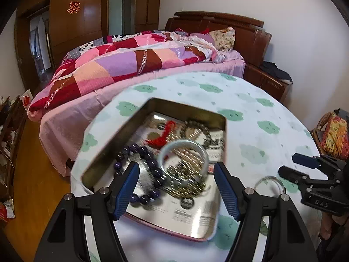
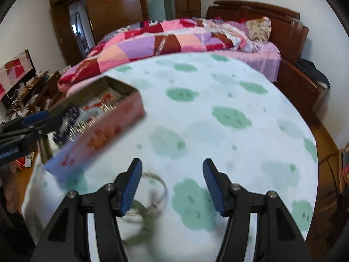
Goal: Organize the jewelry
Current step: 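Move both open tools toward the green jade bangle and silver bangle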
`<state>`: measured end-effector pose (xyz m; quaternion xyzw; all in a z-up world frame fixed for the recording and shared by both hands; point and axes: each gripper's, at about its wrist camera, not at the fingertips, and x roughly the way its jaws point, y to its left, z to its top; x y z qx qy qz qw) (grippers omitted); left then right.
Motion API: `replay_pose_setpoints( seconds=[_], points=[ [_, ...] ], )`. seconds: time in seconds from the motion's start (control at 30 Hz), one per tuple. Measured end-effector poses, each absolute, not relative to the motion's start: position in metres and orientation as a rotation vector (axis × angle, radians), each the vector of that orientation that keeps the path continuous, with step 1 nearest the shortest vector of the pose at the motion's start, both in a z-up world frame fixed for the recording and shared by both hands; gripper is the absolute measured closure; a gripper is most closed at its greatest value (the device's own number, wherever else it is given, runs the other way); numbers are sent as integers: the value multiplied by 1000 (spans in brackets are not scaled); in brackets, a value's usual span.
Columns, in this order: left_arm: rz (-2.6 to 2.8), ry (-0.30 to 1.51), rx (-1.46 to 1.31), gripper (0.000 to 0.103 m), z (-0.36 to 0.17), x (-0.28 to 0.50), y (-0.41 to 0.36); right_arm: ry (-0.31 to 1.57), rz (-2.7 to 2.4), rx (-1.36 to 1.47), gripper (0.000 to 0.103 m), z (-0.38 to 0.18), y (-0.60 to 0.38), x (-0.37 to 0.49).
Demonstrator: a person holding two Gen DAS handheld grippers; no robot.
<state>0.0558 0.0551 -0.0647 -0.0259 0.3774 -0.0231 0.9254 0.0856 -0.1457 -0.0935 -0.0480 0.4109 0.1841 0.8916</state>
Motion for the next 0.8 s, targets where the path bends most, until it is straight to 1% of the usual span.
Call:
replay_pose_setpoints(
  seconds=[0.03, 0.13, 0.3, 0.33, 0.37, 0.4, 0.43, 0.53, 0.8],
  points=[
    [-51, 777, -50, 32, -66, 54, 51, 867, 382, -107, 43, -97, -147, 84],
    [-59, 772, -42, 32, -65, 50, 42, 899, 394, -127, 55, -106, -145, 83],
    [-81, 773, -7, 32, -65, 43, 27, 928, 394, -152, 65, -115, -142, 85],
    [-82, 775, 0, 32, -66, 43, 24, 930, 399, -167, 68, -115, -140, 85],
    [-84, 776, 4, 32, -66, 42, 22, 928, 400, -180, 79, -116, -139, 84],
    [-91, 776, 10, 32, -66, 41, 18, 926, 393, -206, 85, -116, -138, 83],
    [-98, 776, 18, 32, -66, 39, 15, 918, 378, -234, 93, -117, -137, 81],
    [-119, 772, 42, 32, -66, 36, 6, 913, 366, -231, 96, -117, -147, 78],
    [-178, 763, 98, 32, -67, 29, -17, 900, 252, -190, 97, -113, -183, 80]
  ],
)
